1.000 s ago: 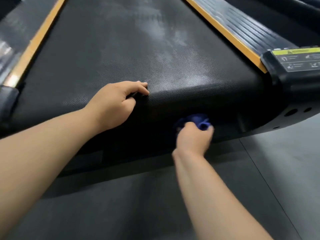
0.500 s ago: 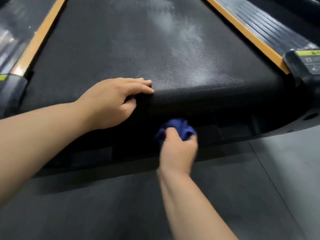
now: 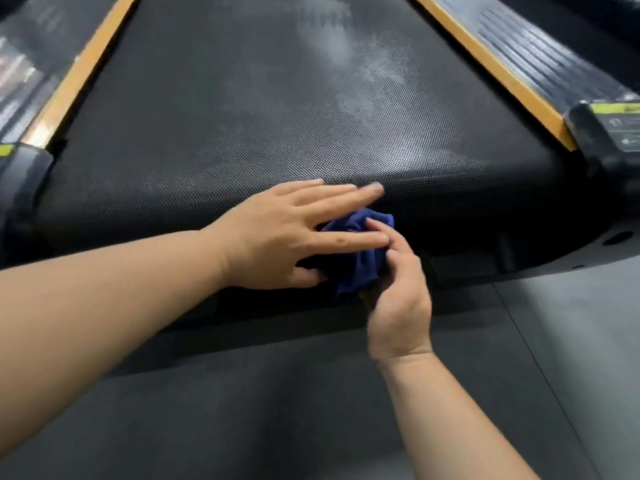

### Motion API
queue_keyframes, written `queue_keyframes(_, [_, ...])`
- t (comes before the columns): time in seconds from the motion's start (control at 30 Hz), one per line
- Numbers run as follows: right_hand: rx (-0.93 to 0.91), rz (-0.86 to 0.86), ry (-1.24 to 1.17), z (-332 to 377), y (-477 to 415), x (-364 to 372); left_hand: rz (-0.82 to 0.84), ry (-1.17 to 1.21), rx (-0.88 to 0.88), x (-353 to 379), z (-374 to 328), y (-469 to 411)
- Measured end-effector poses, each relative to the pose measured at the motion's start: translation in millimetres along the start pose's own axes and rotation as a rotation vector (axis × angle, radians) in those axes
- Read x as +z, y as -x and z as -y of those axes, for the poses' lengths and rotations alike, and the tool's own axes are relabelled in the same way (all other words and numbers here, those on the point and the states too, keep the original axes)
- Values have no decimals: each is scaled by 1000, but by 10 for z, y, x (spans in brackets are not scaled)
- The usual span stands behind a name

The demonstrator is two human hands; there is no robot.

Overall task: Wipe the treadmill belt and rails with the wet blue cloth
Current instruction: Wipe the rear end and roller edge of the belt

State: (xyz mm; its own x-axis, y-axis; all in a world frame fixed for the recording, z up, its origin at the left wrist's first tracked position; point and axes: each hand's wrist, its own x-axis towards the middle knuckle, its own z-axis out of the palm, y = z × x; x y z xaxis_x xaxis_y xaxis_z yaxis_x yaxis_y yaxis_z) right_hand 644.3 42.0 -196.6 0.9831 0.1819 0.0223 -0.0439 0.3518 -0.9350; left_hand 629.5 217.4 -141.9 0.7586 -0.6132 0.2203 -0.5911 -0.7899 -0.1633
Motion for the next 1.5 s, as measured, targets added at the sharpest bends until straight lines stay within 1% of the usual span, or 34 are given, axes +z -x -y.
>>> queue_keyframes(0.03, [68,1,-64,70,-53,-97,9,-44,48,37,-13,-100])
queue_keyframes(0.13, [310,-101,-261,225,-172,-320,35,-174,141,142,-85,-349])
queue_keyframes(0.17, [336,-144,-270,257,-204,-362,26,-204,143,149,-119,-399])
queue_keyframes(0.2, [299,-185,-196,276,-247,-399,-9,-230,143,165,-134,-425])
queue_keyframes(0.23, [206,-222,-62,323,-285,-422,-55,-246,132,149,-143,-409])
queue_keyframes(0.3, [-63,-279,202,449,-401,-467,-132,-256,116,95,-127,-257])
queue_keyframes(0.37, [-286,-272,384,614,-611,-513,-140,-249,46,37,-69,-20])
queue_keyframes(0.43, [-400,-218,533,759,-885,-503,-114,-273,-62,-49,-16,210])
queue_keyframes(0.5, [-461,-103,708,847,-1119,-413,-66,-278,-168,-159,22,429])
queue_keyframes(0.53, [-485,-14,806,854,-1210,-333,-44,-284,-229,-206,26,553])
queue_keyframes(0.6, [-525,216,1002,804,-1358,-123,-25,-290,-371,-251,-22,747])
queue_keyframes(0.67, [-564,409,1224,709,-1490,81,-67,-264,-555,-197,-148,792])
queue_keyframes(0.73, [-581,499,1377,646,-1566,217,-188,-215,-778,-48,-343,697])
queue_keyframes(0.8, [-607,539,1425,605,-1579,249,-366,-163,-1046,149,-601,484])
queue_keyframes(0.83, [-625,535,1424,601,-1568,237,-485,-134,-1191,272,-729,328])
queue_keyframes(0.87, [-640,524,1417,601,-1554,226,-631,-101,-1343,390,-843,139])
queue_keyframes(0.93, [-648,502,1415,602,-1536,211,-1018,-5,-1619,584,-970,-330])
queue_keyframes(0.97, [-646,504,1415,599,-1536,216,-1217,57,-1730,633,-986,-572])
queue_keyframes(1.0, [-645,512,1413,596,-1535,223,-1372,115,-1812,657,-994,-796])
queue_keyframes(1.03, [-642,517,1410,599,-1542,227,-1459,169,-1859,661,-1024,-1007])
queue_keyframes(1.07, [-639,517,1405,606,-1548,229,-1470,222,-1872,656,-1084,-1188])
queue_keyframes(1.13, [-618,519,1398,621,-1547,221,-1348,329,-1813,638,-1285,-1380])
queue_keyframes(1.2, [-605,519,1400,644,-1545,221,-1250,317,-1729,621,-1348,-1197])
queue_keyframes(1.23, [-603,522,1403,645,-1540,219,-1235,264,-1741,620,-1301,-1008])
queue_keyframes(1.27, [-607,524,1408,634,-1537,214,-1262,198,-1811,611,-1207,-782])
queue_keyframes(1.3, [-620,521,1412,619,-1536,212,-1338,151,-1928,564,-1068,-555])
queue_keyframes(1.33, [-630,516,1417,608,-1542,212,-1428,136,-2054,491,-929,-389])
queue_keyframes(1.37, [-630,512,1418,610,-1549,217,-1484,150,-2152,440,-825,-304])
queue_keyframes(1.4, [-621,510,1418,611,-1547,230,-1514,151,-2193,416,-768,-312])
queue_keyframes(1.5, [-603,502,1428,628,-1513,232,-1529,178,-2118,451,-796,-555])
